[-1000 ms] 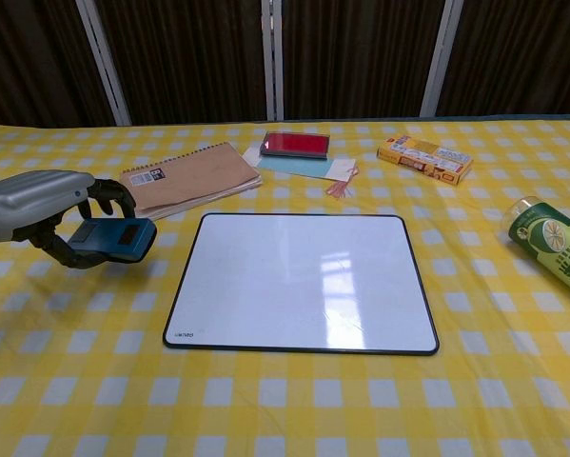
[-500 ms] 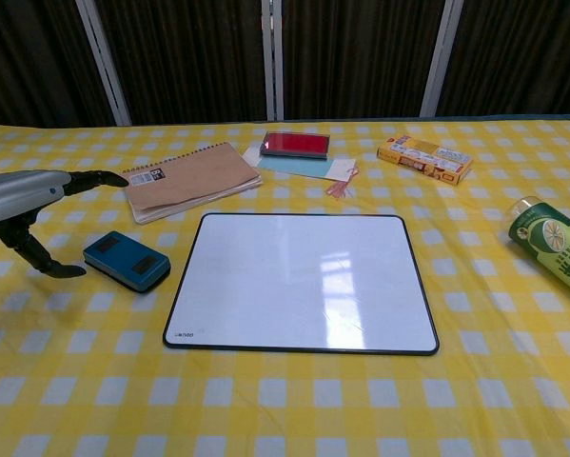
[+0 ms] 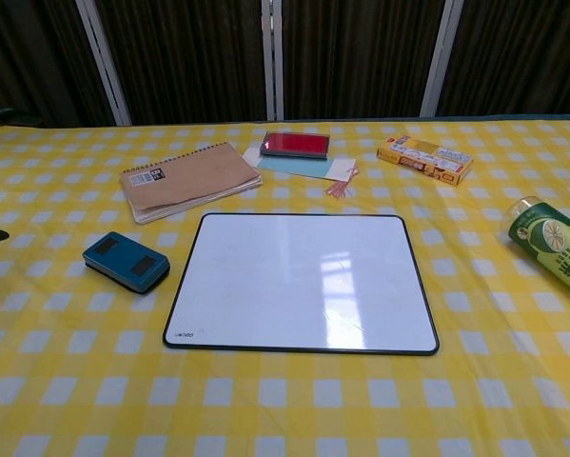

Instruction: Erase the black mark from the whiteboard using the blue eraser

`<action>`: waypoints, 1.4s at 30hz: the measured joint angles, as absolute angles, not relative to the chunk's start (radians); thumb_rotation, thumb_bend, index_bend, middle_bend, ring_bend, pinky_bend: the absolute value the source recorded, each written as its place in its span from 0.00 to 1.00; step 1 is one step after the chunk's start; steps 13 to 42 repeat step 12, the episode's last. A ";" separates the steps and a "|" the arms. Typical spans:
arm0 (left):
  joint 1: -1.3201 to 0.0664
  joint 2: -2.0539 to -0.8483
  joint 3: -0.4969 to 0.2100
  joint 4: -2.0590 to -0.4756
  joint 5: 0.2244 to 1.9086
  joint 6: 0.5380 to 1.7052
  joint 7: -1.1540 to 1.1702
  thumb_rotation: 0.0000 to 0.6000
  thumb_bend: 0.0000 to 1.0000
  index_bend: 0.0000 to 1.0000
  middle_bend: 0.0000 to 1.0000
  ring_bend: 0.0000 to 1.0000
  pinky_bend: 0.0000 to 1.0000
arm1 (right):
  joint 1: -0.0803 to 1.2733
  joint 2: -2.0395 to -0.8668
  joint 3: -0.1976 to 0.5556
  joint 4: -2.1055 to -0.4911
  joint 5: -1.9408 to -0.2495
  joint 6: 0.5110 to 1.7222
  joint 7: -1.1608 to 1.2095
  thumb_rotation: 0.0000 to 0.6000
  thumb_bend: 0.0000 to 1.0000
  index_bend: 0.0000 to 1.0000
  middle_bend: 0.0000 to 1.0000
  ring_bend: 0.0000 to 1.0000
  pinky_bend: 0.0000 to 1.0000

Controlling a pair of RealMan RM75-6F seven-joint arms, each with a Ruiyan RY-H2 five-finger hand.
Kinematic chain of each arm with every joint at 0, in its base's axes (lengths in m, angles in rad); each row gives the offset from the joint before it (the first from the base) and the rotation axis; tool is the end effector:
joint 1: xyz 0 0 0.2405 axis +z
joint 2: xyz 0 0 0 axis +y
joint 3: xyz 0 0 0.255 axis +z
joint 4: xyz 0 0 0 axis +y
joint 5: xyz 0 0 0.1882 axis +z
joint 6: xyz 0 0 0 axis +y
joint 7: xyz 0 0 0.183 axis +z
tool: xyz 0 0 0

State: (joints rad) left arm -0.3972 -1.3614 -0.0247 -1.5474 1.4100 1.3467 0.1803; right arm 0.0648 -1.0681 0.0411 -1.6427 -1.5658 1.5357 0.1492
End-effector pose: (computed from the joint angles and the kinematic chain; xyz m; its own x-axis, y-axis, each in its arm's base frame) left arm -0.2332 0.2949 0.0817 0.4180 0.0641 0.9062 0.8880 -0.2391 -0.3927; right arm -0.2889 -0.2099 0.1936 0.2768 0.0241 0.9606 -0.9587 -0.0611 0.2777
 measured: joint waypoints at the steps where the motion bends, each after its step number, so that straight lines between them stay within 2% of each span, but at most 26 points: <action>1: -0.384 -1.359 -0.021 -1.548 1.420 1.373 0.186 1.00 0.20 0.00 0.00 0.00 0.00 | 0.066 -1.067 0.043 -1.644 -1.553 1.529 0.137 1.00 0.05 0.00 0.00 0.00 0.00; 8: -0.246 -1.339 0.015 -1.531 1.518 1.596 0.193 1.00 0.20 0.00 0.00 0.00 0.00 | 0.077 -1.079 0.058 -1.644 -1.474 1.471 0.024 1.00 0.05 0.00 0.00 0.00 0.00; 11: -0.202 -1.329 0.033 -1.514 1.546 1.633 0.170 1.00 0.20 0.00 0.00 0.00 0.00 | 0.081 -1.099 0.064 -1.640 -1.456 1.460 -0.012 1.00 0.05 0.00 0.00 0.00 0.00; 42: -0.195 -1.326 0.037 -1.510 1.550 1.637 0.163 1.00 0.20 0.00 0.00 0.00 0.00 | 0.082 -1.108 0.067 -1.636 -1.452 1.460 -0.020 1.00 0.05 0.00 0.00 0.00 0.00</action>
